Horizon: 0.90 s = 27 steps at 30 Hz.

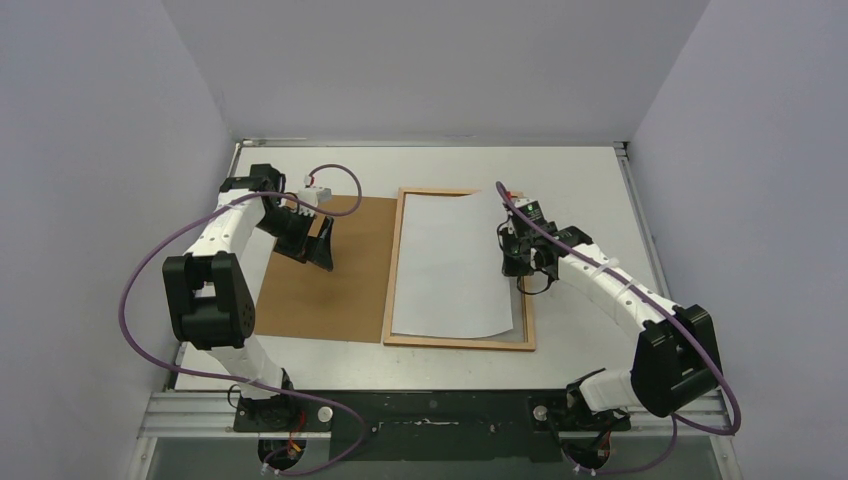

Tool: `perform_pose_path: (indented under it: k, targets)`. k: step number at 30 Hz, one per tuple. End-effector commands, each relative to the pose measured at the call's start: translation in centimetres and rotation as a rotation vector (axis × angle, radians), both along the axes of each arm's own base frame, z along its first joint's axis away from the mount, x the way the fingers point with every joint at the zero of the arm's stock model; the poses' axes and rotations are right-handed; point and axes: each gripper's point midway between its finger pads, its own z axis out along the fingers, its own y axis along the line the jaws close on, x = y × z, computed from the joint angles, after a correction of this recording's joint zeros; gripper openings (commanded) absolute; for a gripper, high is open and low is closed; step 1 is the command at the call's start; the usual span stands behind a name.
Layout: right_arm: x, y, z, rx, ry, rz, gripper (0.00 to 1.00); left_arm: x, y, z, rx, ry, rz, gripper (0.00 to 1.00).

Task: Put the photo into the frame
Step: Adjust the photo in the photo frame.

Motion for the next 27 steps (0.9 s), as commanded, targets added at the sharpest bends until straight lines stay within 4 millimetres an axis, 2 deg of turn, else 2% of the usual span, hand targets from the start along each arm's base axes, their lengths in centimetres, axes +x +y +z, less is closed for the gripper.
perform_pose_path:
  k: [1,4,9,12,14,17,22,23,25,27]
  targets:
    - [1.6,0.3,1.9,0.000,-0.069,0.024,0.05,0.4,-0.3,1.1,-0.013,-0.053,-0.007,0.91]
    - [1.5,0.1,1.9,-0.010,-0.067,0.029,0.09,0.4,-0.3,1.2,-0.011,-0.053,-0.006,0.91]
    - [1.3,-0.4,1.8,-0.034,-0.070,0.018,0.45,0.7,0.0,1.4,0.005,-0.078,0.011,0.96]
    - [1.4,-0.4,2.1,-0.037,-0.078,0.011,0.57,1.0,0.2,1.6,0.003,-0.081,0.034,0.96]
    - [1.8,-1.3,2.5,-0.079,-0.093,-0.021,0.66,1.3,0.4,1.7,-0.001,-0.078,0.047,0.96]
    - [2.1,-2.0,3.2,-0.115,-0.108,-0.046,0.71,1.5,0.8,1.8,0.000,-0.074,0.064,0.97]
    - [2.4,-2.5,4.6,-0.119,-0.157,-0.093,0.72,1.7,1.6,2.0,-0.002,-0.077,0.091,0.97]
    - [2.4,-2.3,4.7,-0.118,-0.167,-0.097,0.73,1.8,1.7,2.0,-0.003,-0.078,0.096,1.00]
    - [2.3,-1.3,5.2,-0.097,-0.190,-0.100,0.73,1.9,2.2,1.9,0.002,-0.077,0.111,0.97]
    - [2.2,0.7,5.9,-0.066,-0.221,-0.098,0.73,2.2,2.9,1.7,0.008,-0.075,0.132,0.96]
